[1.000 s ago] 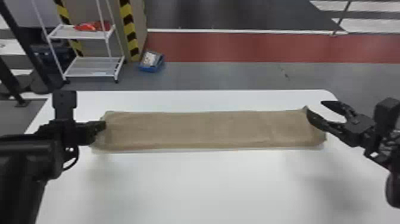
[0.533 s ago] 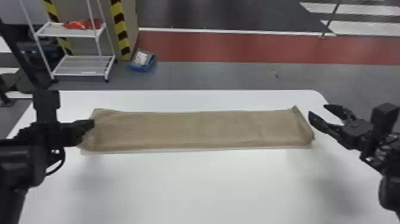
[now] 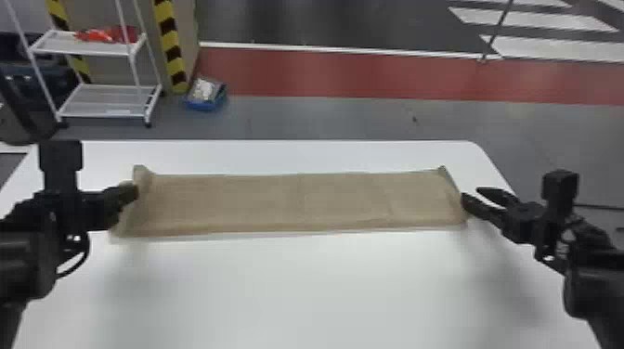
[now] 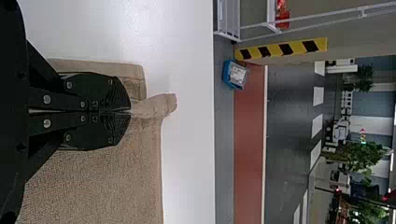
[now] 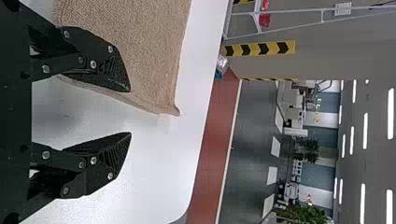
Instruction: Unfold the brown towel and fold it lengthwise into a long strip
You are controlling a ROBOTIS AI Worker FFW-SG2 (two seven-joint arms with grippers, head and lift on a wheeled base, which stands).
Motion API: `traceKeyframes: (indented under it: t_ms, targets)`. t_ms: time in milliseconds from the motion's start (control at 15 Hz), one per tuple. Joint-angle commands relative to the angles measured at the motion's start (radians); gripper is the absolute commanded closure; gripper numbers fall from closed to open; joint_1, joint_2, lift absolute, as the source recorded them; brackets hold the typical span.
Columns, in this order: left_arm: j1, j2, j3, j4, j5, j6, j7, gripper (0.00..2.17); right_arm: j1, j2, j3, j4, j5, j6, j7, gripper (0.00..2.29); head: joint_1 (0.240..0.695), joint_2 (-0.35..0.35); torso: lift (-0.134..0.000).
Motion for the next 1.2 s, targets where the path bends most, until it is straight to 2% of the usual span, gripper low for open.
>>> traceKeyframes:
  t_ms: [0,533,600,800,1133]
  targets:
    - [0.0,0.003,0.0,0.0,0.0,0.002,0.0,1.38,0.0,0.002,0.0,-0.001,-0.006,0.007,0.003,0.67,0.695,-0.109,-0.113]
    - [0.011,0.003,-0.001,0.002,-0.002,-0.016,0.001,1.38,-0.017,0.011,0.014,-0.001,-0.034,0.053,0.049,0.69,0.695,-0.094,-0.113]
    - [0.011,0.003,-0.001,0.003,-0.003,-0.016,0.001,1.38,-0.027,0.012,0.019,-0.001,-0.031,0.06,0.049,0.93,0.695,-0.092,-0.113]
    - [0.012,0.008,0.0,-0.001,-0.003,-0.016,0.001,1.41,-0.028,0.011,0.016,-0.001,-0.037,0.057,0.065,1.21,0.695,-0.086,-0.113]
    - [0.038,0.008,0.022,-0.049,0.003,-0.004,-0.008,1.45,-0.027,0.011,-0.006,-0.008,-0.04,0.053,0.077,1.21,0.695,-0.08,-0.113]
